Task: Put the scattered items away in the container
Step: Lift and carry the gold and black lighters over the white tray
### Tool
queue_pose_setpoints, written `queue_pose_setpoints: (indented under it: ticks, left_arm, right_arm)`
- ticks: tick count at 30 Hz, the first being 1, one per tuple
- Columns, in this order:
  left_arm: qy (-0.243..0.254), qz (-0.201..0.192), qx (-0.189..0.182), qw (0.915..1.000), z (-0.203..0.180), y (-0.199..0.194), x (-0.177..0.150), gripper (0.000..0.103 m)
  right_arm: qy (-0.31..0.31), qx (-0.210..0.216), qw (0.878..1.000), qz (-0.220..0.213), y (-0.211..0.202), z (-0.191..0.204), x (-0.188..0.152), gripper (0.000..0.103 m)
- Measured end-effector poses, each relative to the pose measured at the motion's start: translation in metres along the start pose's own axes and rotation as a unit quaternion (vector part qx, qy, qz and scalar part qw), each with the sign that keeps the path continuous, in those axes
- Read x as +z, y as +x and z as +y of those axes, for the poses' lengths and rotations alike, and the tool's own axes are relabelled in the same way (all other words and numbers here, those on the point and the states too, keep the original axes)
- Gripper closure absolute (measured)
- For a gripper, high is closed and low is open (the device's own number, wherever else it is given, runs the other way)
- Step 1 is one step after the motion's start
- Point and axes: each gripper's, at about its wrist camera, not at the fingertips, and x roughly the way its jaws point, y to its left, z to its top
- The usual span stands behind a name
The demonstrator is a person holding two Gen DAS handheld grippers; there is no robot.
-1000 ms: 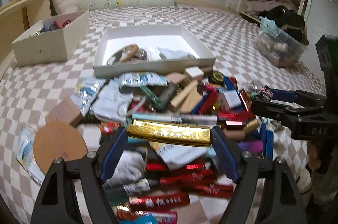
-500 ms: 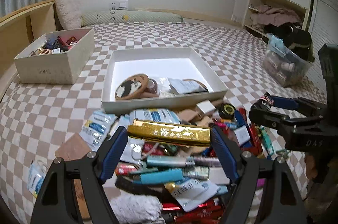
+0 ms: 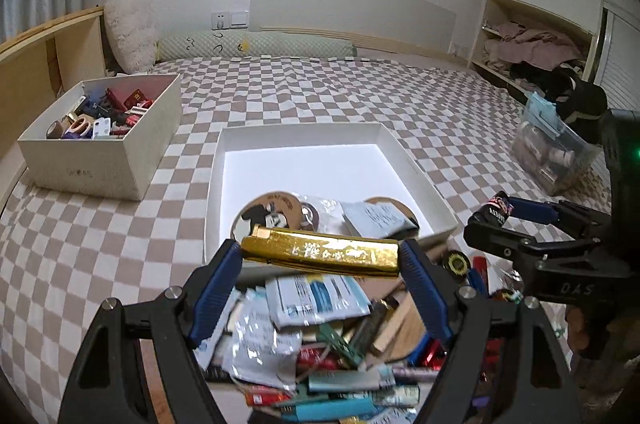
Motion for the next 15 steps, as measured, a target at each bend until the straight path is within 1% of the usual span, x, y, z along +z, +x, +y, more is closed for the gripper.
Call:
queue_pose_setpoints:
  ticks: [3, 8, 15]
  left_arm:
    - [-0.010, 0.008, -0.008, 0.9999, 0.004, 0.011, 0.009, 0.023]
    - [-0.019, 0.019, -0.010, 0.9996, 0.010, 0.028, 0.021, 0.023]
    - [-0.024, 0.032, 0.003, 0.9992, 0.020, 0.054, 0.036, 0.023]
  right_arm:
    - [0.004, -0.001, 1.000, 0.000, 0.009, -0.003, 0.014, 0.019]
    - [0.012, -0.002, 1.000, 0.002, 0.024, -0.007, 0.032, 0.019]
    - [0.023, -0.003, 1.000, 0.017, 0.047, -0.014, 0.047, 0.019]
